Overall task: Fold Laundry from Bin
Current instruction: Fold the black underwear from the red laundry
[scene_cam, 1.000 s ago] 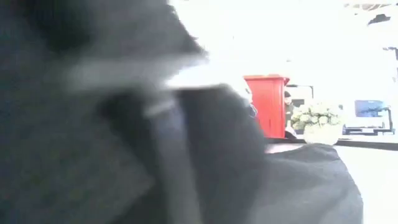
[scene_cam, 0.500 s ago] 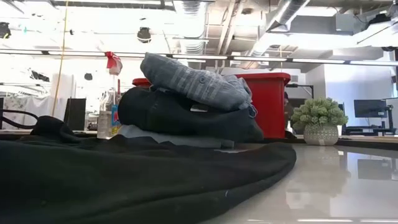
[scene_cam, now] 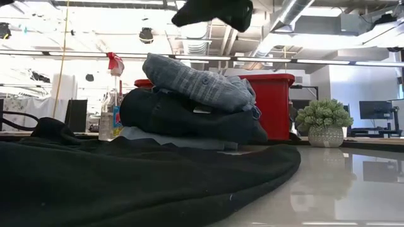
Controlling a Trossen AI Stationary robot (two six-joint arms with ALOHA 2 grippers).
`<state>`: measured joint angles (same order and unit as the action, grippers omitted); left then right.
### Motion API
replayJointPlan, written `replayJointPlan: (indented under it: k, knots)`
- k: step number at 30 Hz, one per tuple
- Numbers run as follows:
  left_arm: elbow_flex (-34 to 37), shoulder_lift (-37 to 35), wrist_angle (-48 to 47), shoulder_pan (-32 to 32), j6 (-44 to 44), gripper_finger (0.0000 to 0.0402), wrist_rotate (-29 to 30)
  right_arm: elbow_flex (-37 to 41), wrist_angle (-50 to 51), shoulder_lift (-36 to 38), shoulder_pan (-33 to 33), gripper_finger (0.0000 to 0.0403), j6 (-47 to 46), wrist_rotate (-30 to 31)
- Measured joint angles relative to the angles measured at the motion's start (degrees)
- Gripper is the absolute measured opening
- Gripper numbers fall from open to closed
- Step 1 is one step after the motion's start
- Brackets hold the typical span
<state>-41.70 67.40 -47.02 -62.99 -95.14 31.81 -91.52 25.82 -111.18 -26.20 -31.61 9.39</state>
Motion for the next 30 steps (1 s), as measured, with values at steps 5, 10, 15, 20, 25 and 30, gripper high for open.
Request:
replayJointPlan:
  k: [5,10,15,20,25,30]
  knots:
    - [3.18,0.05,1.91,13.14,15.58,0.0208,0.10,1.64,1.96,-0.02,0.07,0.0239,0.09,4.23]
    - [6.10,0.07,5.55,24.84,34.66,0.0208,-5.43,8.77,0.38,0.37,0.85,0.0239,-4.41,3.77]
    - [11.05,0.07,11.39,33.70,46.07,0.0208,-13.39,17.82,-6.87,0.39,-0.11,0.0239,-11.87,4.08]
    - [12.38,0.07,12.35,39.73,53.39,0.0208,-11.69,20.92,-9.55,0.39,-2.70,0.0239,-14.47,4.10]
    - [12.35,0.09,13.55,47.90,64.06,0.0208,-15.40,21.61,-9.34,0.39,-4.73,0.0239,-14.47,4.06]
    - [8.71,-0.66,6.99,56.19,64.84,0.0207,-16.59,21.61,-8.97,1.18,-5.17,0.0239,-13.70,2.67]
